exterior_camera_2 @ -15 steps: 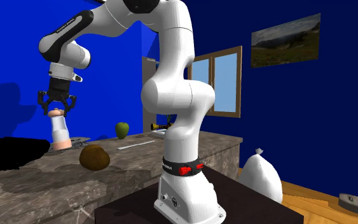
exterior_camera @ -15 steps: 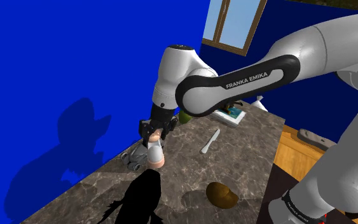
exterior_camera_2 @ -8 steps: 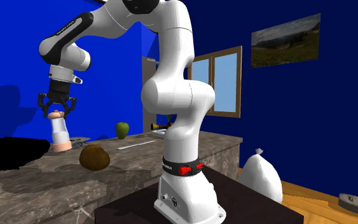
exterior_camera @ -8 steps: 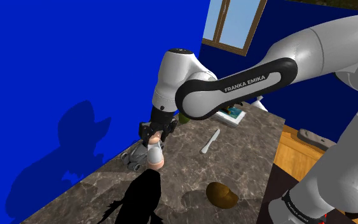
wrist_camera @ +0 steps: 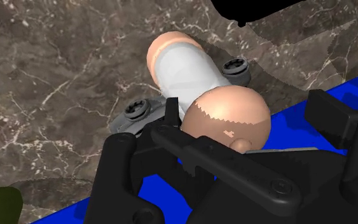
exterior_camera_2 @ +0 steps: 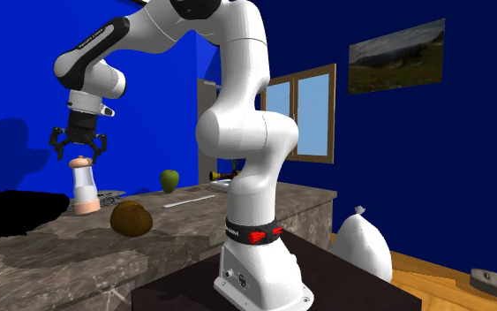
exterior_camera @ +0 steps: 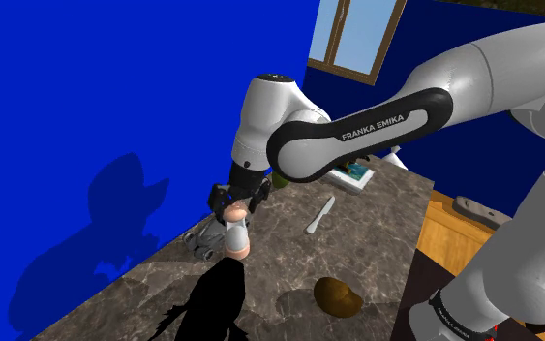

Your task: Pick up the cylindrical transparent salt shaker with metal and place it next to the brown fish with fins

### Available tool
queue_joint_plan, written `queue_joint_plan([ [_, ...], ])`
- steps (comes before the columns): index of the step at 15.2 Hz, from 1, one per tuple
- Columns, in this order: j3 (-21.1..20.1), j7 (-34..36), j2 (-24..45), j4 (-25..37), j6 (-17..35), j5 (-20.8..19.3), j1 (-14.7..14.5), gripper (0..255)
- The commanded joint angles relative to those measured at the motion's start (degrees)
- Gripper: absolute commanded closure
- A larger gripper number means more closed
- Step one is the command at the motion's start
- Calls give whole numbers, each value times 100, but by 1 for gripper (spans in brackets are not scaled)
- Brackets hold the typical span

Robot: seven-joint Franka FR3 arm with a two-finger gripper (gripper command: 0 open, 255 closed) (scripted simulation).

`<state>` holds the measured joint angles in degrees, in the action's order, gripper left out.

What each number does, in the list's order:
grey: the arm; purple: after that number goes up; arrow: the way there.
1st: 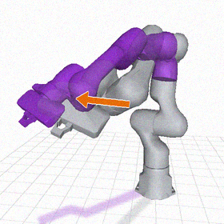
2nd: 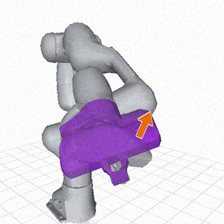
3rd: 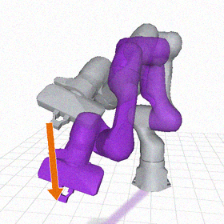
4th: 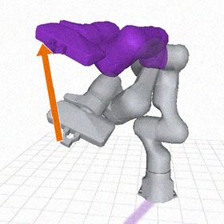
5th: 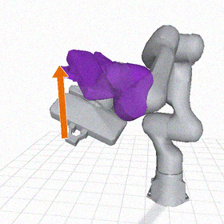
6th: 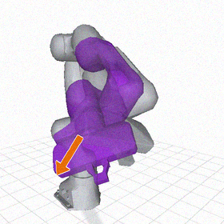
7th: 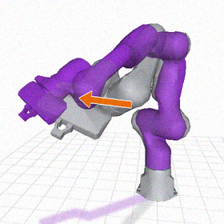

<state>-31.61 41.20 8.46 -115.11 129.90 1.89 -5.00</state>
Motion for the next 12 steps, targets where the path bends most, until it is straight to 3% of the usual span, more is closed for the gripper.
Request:
queue_joint_plan([
  [1,-7,-52,-121,64,-171,77,32,0],
  [4,-4,-176,-421,285,-658,257,106,0],
  [12,-2,-176,-421,285,-658,258,104,0],
])
